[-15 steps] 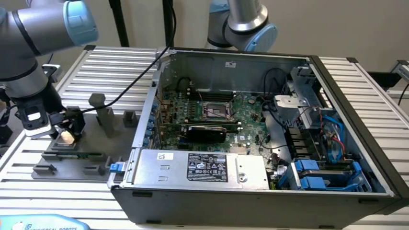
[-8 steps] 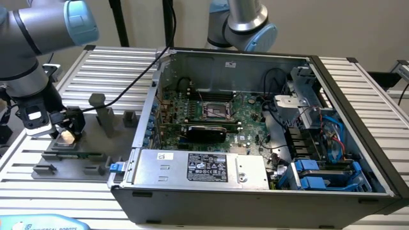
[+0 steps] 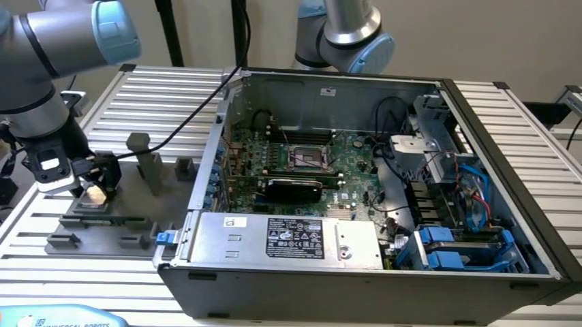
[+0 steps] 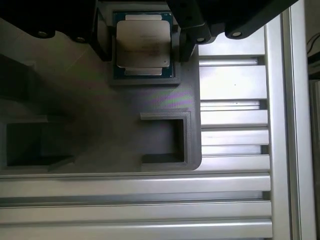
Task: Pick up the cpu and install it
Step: 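Pick up the cpu and move it towards the insertion slot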
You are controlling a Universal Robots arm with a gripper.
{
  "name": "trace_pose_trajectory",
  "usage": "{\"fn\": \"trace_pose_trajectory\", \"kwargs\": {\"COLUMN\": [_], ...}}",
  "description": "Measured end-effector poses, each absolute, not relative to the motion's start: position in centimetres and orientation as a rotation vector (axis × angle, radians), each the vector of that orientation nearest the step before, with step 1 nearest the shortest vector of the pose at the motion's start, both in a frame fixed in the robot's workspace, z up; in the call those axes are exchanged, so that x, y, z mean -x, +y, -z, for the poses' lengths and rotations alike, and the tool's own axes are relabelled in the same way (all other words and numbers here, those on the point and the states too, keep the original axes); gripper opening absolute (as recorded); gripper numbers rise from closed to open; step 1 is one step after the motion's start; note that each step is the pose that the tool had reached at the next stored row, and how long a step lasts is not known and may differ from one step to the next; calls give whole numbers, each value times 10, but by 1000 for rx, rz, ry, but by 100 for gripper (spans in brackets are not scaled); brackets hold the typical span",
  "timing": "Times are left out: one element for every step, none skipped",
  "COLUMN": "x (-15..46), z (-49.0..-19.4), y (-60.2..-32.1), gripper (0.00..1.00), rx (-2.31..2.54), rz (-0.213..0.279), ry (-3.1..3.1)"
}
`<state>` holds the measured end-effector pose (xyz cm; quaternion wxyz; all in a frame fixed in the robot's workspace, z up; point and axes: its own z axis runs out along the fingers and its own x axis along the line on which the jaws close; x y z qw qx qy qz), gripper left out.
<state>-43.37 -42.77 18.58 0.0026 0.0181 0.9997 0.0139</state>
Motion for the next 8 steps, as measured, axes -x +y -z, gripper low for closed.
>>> {"fn": "trace_pose_trajectory", "kwargs": {"x": [434,433,433,433,433,433,433,433], "z": [-186,-186,-186,-186,-186,-186,-186,-186], "y": [-428,-428,-428,-428,-428,-428,-428,-428], "gripper": [65,65,65,65,65,65,65,65], "rx": [-56,-56,-56,-55,-55,-54,-54,-53], "rz": [-43,-43,-43,-43,-42,-42,-41,-40], "ry": [3135,3135,3135,3135,3136,3136,3136,3136]}}
